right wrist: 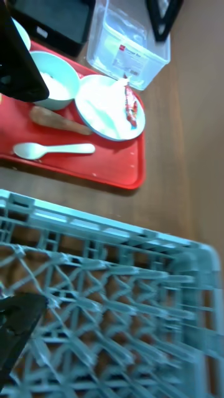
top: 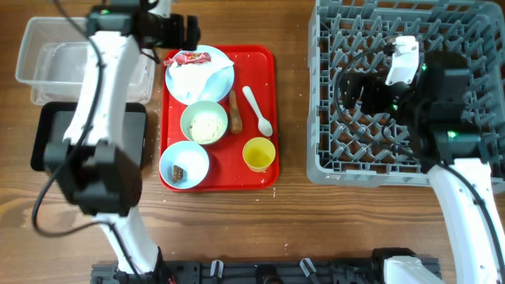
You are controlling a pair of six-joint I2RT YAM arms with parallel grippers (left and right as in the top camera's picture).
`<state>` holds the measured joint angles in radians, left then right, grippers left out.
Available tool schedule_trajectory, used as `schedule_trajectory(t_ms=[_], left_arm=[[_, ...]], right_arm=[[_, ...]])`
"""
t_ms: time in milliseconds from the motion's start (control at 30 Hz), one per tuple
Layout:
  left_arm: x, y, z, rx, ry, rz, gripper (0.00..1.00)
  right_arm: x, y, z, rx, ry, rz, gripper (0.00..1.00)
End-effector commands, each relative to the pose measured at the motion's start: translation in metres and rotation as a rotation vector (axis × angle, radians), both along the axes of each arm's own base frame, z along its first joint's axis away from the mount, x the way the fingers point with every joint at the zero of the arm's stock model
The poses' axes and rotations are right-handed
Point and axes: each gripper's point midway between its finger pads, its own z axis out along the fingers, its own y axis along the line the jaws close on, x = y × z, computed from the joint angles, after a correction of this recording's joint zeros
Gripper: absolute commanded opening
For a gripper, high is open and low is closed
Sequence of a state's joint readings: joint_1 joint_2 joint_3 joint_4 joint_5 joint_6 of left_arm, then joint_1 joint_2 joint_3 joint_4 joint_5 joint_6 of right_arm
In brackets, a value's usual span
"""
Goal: Sort waste into correct bins and load items into the dishwasher rack
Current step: 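Grasp the white tissue on the plate with the left gripper, drop into clear bin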
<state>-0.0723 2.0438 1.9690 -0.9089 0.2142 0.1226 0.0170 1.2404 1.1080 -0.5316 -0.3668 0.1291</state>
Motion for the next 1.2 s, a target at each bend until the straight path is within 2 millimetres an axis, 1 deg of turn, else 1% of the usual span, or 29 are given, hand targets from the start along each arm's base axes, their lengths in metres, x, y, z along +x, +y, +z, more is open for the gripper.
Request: schedule_trajectory(t_ms=[0,33,67,100,133,200,267,300,367,433,600,667,733,767,833,867,900,933,1033,1100,1167], left_arm=[[0.013,-0.018,-0.027,0.015,0.002,-0.113,1.00],[0.012,-0.023,-0.045,0.046,0.025,-0.171,1.00],[0.011,-0.027,-0.058,0.069,0.042,-0.216,1.00],[0.009,-0.030,-0.066,0.087,0.053,-0.253,1.00],[0.008,-0.034,-0.082,0.111,0.068,-0.306,0.94],[0.007,-0.039,-0.105,0.141,0.091,-0.377,0.91],[0.006,-0.038,-0.126,0.149,0.127,-0.380,0.92],[0.006,-0.034,-0.139,0.169,0.152,-0.372,0.94],[0.007,-0.028,-0.153,0.204,0.176,-0.358,0.98],[0.010,-0.026,-0.159,0.218,0.174,-0.351,1.00],[0.018,-0.027,-0.157,0.214,0.140,-0.338,1.00],[0.018,-0.027,-0.161,0.213,0.148,-0.338,0.95],[0.015,-0.028,-0.173,0.209,0.173,-0.343,0.90],[0.012,-0.027,-0.181,0.203,0.197,-0.332,0.84],[0.012,-0.027,-0.184,0.189,0.211,-0.300,0.79],[0.012,-0.027,-0.184,0.186,0.212,-0.296,0.75],[0.012,-0.028,-0.184,0.186,0.212,-0.297,0.66],[0.011,-0.028,-0.185,0.186,0.216,-0.298,0.54],[0.001,-0.028,-0.187,0.185,0.258,-0.300,0.04],[0.000,-0.028,-0.186,0.164,0.273,-0.251,0.04],[0.002,-0.028,-0.174,0.132,0.274,-0.176,0.04]], right_arm=[[0.000,0.005,-0.005,0.056,0.061,-0.008,1.00],[0.000,0.005,-0.008,0.053,0.075,-0.010,0.99],[0.000,0.004,-0.010,0.049,0.082,-0.014,1.00],[0.000,0.003,-0.011,0.046,0.085,-0.018,1.00],[0.000,0.002,-0.012,0.041,0.088,-0.023,1.00],[0.000,0.001,-0.013,0.037,0.089,-0.029,1.00],[0.000,0.001,-0.013,0.037,0.089,-0.029,1.00],[0.000,0.001,-0.013,0.037,0.089,-0.030,1.00],[0.000,0.001,-0.013,0.037,0.090,-0.029,1.00],[0.000,0.001,-0.013,0.035,0.090,-0.032,1.00],[0.000,0.000,-0.014,0.033,0.090,-0.035,1.00],[0.000,0.000,-0.014,0.032,0.090,-0.035,1.00],[0.000,0.000,-0.014,0.032,0.090,-0.035,1.00],[0.001,0.000,-0.015,0.032,0.094,-0.035,1.00],[0.001,0.000,-0.017,0.032,0.099,-0.035,1.00],[0.001,0.000,-0.017,0.032,0.100,-0.035,1.00],[0.002,0.000,-0.018,0.032,0.101,-0.036,1.00],[0.002,0.000,-0.019,0.032,0.103,-0.035,1.00],[0.003,-0.001,-0.020,0.027,0.107,-0.041,1.00],[0.003,-0.001,-0.020,0.028,0.108,-0.041,1.00],[0.003,-0.001,-0.020,0.028,0.108,-0.041,1.00]])
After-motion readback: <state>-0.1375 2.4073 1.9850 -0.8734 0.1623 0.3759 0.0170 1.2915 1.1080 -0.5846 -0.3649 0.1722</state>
